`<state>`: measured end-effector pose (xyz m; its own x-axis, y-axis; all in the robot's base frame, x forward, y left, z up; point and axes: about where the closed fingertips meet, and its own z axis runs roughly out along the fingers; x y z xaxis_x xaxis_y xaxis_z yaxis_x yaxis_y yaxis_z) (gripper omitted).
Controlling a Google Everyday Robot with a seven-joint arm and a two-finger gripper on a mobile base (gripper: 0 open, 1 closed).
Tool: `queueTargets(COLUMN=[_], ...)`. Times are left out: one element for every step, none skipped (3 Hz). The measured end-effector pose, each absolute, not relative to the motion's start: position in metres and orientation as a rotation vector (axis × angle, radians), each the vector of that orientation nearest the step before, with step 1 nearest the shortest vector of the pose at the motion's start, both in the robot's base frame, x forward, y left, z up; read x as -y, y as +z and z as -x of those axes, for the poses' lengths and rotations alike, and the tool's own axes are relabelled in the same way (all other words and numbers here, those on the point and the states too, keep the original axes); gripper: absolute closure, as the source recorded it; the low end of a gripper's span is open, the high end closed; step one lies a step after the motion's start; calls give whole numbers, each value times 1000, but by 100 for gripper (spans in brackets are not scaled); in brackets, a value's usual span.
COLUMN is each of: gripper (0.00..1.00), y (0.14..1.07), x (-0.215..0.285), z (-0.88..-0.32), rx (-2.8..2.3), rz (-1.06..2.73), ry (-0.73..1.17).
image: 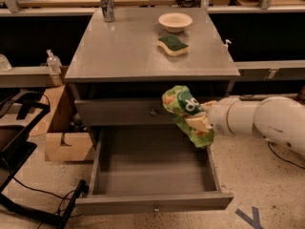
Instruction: Place green rice chip bag into middle drawer
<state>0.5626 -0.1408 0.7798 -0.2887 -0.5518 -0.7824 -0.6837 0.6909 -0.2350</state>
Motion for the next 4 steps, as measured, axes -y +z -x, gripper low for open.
queueTargets(gripper=[100, 100, 100, 100], y=[732, 703, 702, 669], x=[166, 174, 172, 163], z=[-566, -564, -564, -572], rx=[-1973, -1957, -1960, -2010], rz=[1041, 1140, 1145, 1187], ry=[292, 358, 357, 377])
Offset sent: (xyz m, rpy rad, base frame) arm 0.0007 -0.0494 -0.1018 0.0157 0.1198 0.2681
